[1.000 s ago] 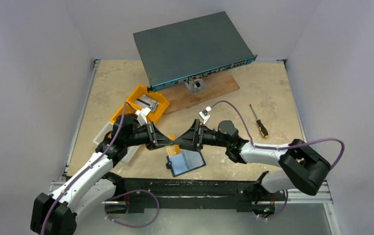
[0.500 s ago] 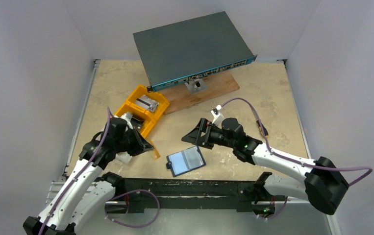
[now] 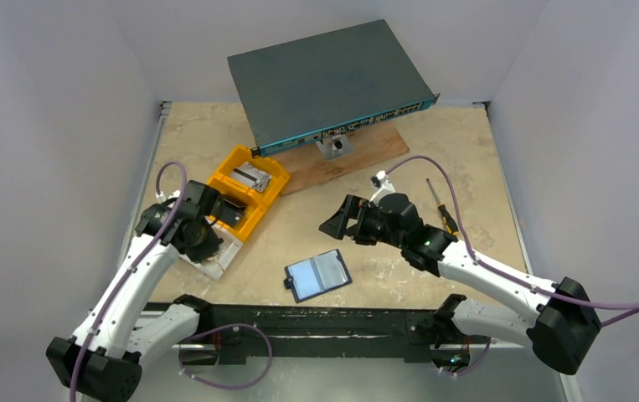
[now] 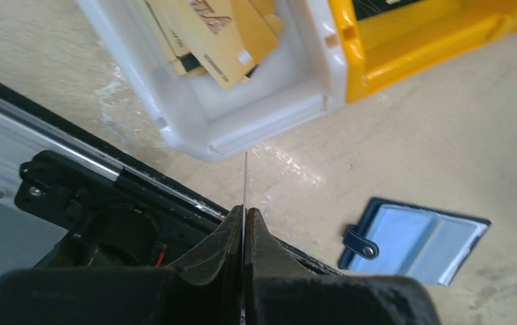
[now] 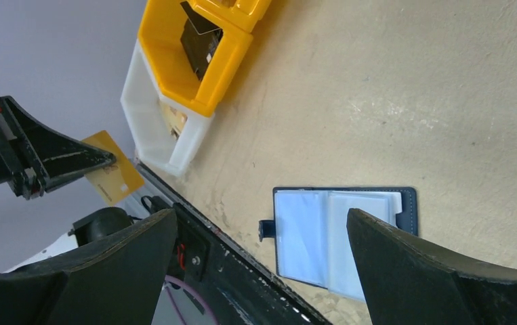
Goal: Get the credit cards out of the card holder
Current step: Place the credit card in the storage box.
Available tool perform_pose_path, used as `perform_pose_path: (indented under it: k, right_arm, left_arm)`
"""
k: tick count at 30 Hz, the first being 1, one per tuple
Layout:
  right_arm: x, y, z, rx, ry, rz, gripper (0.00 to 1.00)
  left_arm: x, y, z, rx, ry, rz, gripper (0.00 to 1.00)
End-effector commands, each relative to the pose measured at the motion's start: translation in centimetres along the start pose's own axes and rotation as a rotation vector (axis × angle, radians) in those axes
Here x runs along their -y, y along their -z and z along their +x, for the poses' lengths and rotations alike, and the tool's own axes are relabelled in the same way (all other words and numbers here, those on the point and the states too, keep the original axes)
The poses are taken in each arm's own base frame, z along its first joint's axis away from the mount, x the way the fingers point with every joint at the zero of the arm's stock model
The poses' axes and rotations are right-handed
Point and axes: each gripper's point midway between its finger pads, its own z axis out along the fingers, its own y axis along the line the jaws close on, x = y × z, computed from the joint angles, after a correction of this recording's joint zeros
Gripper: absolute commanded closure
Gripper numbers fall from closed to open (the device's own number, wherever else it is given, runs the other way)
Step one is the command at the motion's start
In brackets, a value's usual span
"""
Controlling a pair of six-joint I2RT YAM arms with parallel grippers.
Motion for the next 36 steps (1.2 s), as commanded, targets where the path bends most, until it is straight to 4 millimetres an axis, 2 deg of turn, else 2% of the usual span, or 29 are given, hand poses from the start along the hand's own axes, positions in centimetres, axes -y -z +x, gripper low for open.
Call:
perform_pose_path:
  k: [1, 5, 10, 19, 20, 24, 26, 29, 33, 36]
  right_arm:
    - [-0.6, 0.2, -1.6, 0.037, 0.053, 0.023, 0.01]
    - [-0.3, 0.0, -1.7, 0.026, 0.071, 0.048, 0.01]
    - [0.2, 0.1, -2.0, 0.039, 0.081, 0.08, 0.01]
    - [1.3, -0.1, -1.9, 0.035, 0.099, 0.128, 0.01]
    - [1.4, -0.2, -1.9, 0.032, 0.103, 0.134, 0.01]
    - [1.8, -0.4, -1.7, 0.015, 0.117, 0.156, 0.01]
    - [2.1, -0.6, -1.4, 0.003, 0.125, 0.163, 0.01]
    - [2.7, -0.9, -0.9, -0.021, 0.138, 0.178, 0.01]
    - [4.2, -1.3, -0.3, -0.042, 0.168, 0.222, 0.01]
    - [4.7, -1.9, 0.6, -0.069, 0.172, 0.219, 0.08]
  left_arm:
    - [-1.8, -0.6, -2.6, 0.06, 0.024, -0.147, 1.0]
    - [-1.2, -2.6, -4.4, 0.057, 0.048, -0.174, 1.0]
    - [-1.8, -5.2, -6.5, 0.046, 0.065, -0.266, 1.0]
    - [-2.5, -8.8, -8.0, -0.003, 0.115, -0.343, 1.0]
    - [-2.6, -8.9, -8.1, -0.003, 0.118, -0.349, 0.95]
    - [-2.6, -8.7, -8.3, 0.005, 0.128, -0.346, 0.6]
    - [-2.5, -8.2, -8.5, 0.018, 0.128, -0.331, 0.47]
    - [-2.3, -7.1, -8.7, 0.039, 0.117, -0.292, 0.39]
    - [-1.6, -5.2, -8.9, 0.078, 0.088, -0.192, 0.38]
    - [0.0, -4.0, -8.1, 0.083, 0.04, -0.036, 0.38]
